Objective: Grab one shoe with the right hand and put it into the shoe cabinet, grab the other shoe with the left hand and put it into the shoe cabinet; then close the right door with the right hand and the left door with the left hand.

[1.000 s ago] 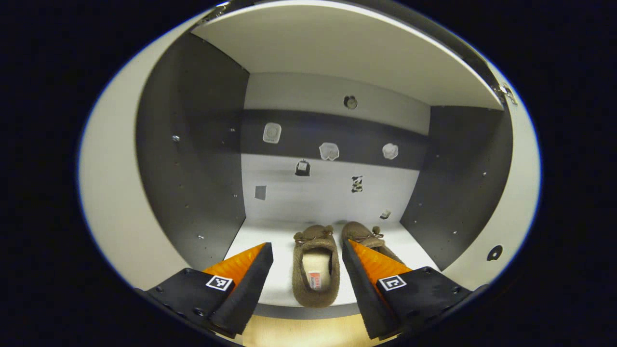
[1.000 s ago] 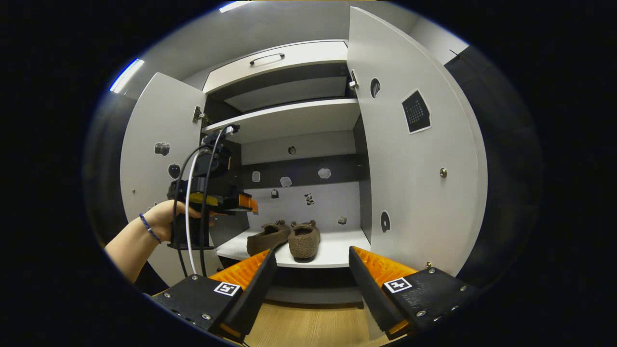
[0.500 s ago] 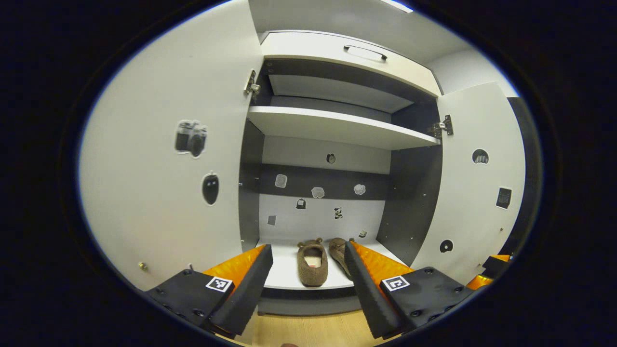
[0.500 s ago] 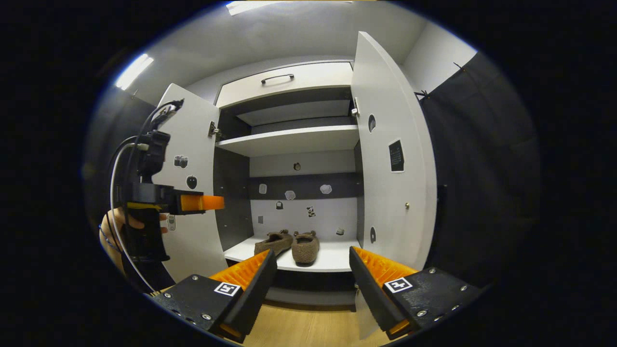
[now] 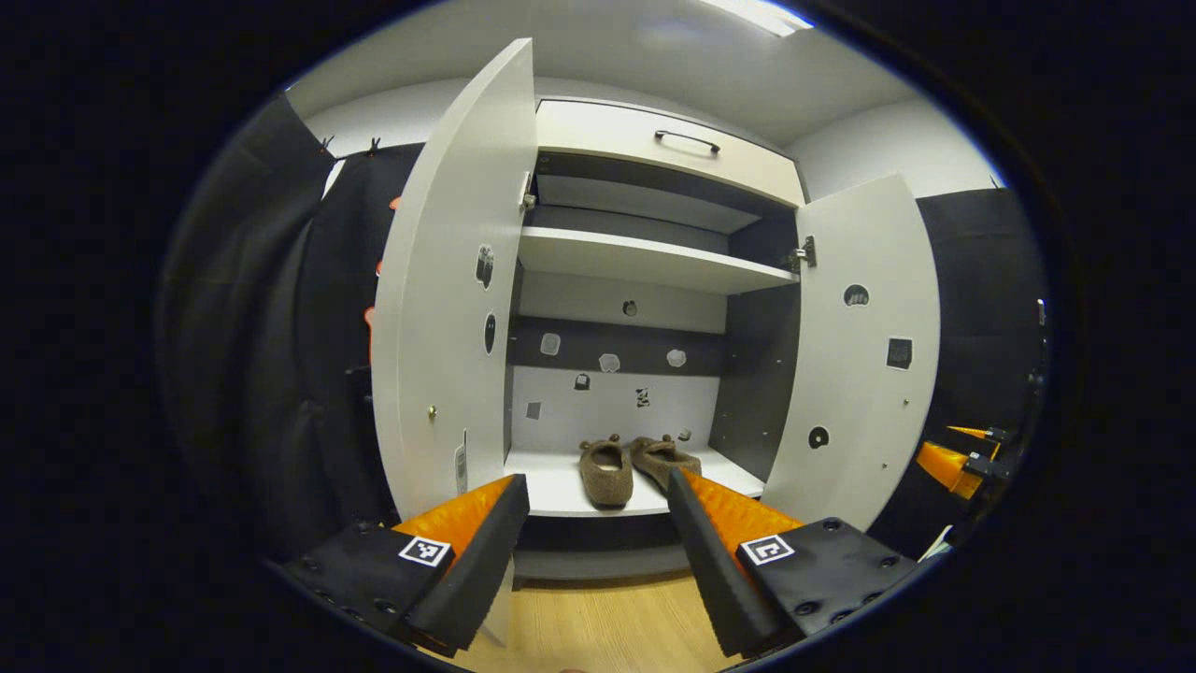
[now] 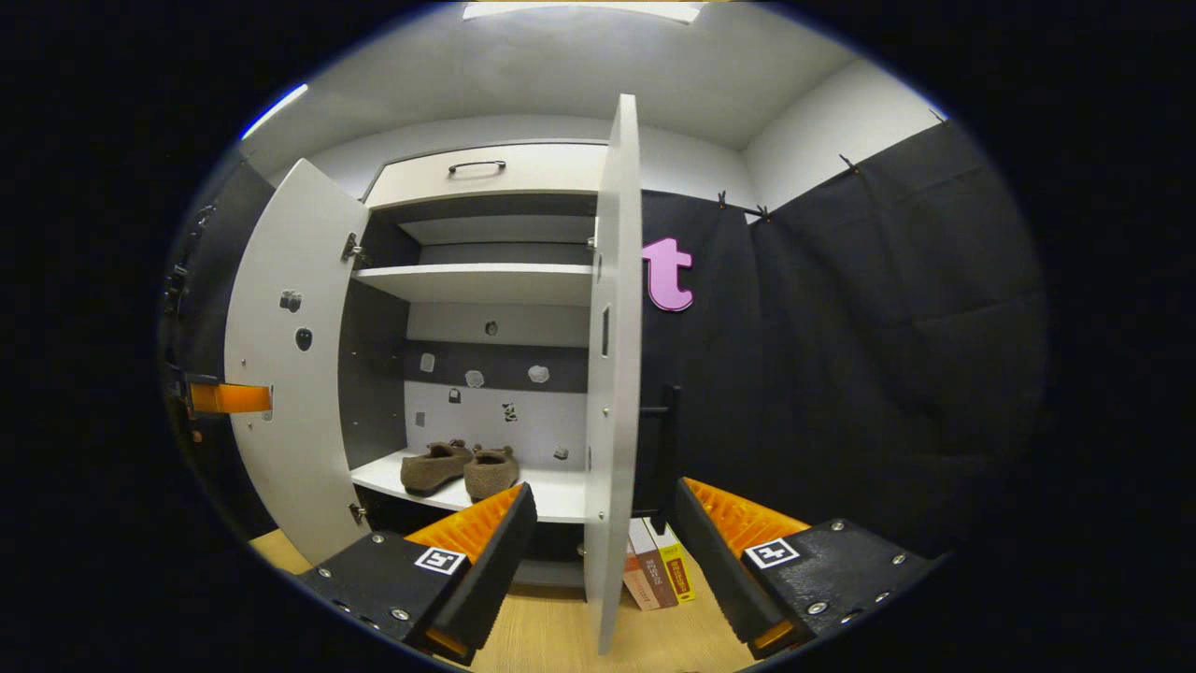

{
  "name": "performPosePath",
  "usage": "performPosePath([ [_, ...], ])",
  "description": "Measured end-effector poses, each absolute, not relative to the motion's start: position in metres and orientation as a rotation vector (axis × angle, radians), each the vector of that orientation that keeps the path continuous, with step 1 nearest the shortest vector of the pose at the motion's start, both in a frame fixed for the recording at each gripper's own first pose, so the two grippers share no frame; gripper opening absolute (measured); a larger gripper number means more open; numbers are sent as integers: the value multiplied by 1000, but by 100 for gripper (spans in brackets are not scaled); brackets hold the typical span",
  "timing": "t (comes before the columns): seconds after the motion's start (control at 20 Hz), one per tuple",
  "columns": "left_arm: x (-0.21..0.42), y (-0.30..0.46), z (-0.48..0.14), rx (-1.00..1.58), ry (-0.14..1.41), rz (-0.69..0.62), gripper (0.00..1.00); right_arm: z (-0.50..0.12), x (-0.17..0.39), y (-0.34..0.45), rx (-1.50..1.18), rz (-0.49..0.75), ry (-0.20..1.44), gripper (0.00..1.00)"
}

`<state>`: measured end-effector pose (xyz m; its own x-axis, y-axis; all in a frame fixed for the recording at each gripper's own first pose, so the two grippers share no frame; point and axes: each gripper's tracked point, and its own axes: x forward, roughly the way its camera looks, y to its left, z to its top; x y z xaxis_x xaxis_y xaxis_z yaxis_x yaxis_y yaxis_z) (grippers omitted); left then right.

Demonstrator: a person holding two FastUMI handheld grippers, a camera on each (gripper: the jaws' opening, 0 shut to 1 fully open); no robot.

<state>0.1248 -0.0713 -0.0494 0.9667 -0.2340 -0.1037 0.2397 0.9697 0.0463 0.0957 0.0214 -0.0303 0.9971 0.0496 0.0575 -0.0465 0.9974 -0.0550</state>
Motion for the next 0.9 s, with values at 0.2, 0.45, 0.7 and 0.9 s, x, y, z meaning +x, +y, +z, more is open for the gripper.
performPosePath([
  [0.2,107,-60,-53,71,97,-230,96,-42,100,-19,-46,-18,-47,93],
  [0.45,92,-27,-55,50,98,-156,97,-74,120,-52,-33,-54,-10,93],
  [0.7,83,17,-50,39,84,-48,97,-120,150,-55,-6,-38,70,93],
  [0.9,79,53,-49,51,86,35,97,-134,159,-51,31,-11,100,93],
])
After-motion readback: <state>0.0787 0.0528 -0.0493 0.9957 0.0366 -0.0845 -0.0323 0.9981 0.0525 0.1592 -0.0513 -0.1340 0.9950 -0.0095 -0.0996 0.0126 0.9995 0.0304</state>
